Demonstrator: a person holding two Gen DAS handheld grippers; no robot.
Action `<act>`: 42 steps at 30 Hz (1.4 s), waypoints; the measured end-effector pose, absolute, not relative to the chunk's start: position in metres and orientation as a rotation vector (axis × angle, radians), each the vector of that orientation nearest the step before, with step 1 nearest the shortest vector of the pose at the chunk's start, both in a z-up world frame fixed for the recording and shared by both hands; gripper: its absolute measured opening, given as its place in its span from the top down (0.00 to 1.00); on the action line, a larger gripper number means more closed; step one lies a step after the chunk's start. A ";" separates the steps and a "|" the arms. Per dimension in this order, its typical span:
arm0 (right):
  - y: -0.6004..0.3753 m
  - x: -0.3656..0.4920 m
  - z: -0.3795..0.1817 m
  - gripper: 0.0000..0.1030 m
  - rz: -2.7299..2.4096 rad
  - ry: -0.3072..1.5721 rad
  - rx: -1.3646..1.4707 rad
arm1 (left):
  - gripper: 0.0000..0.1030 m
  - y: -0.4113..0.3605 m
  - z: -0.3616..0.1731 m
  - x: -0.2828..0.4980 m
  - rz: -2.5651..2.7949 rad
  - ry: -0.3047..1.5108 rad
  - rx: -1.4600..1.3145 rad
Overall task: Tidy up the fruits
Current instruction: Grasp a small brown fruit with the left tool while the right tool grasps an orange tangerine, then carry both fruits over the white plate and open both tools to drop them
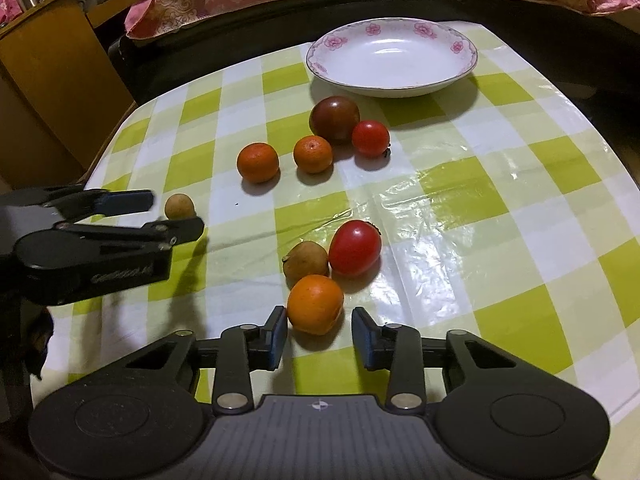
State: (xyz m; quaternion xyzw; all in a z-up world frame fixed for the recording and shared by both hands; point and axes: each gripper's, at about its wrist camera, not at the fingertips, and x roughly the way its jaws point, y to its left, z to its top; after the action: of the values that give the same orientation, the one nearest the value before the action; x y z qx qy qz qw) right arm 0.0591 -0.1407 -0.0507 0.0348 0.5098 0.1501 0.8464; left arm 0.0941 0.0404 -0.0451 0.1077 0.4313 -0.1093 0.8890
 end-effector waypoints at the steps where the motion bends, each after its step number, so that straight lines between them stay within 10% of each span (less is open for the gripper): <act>1: -0.141 0.059 -0.051 0.74 0.321 1.078 0.081 | 0.52 0.043 -0.047 0.096 -0.228 0.906 0.206; 10: -0.142 0.060 -0.050 0.77 0.330 1.089 0.098 | 0.67 0.048 -0.048 0.103 -0.261 0.926 0.143; 42: -0.147 0.052 -0.052 0.79 0.311 1.040 0.053 | 0.67 -0.001 -0.040 0.054 -0.430 0.973 0.276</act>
State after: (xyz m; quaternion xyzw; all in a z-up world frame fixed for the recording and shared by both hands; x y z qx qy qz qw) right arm 0.0519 -0.1469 -0.0524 0.0253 0.4949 0.1481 0.8559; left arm 0.0542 -0.0013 -0.0400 0.1311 0.4625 -0.2041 0.8528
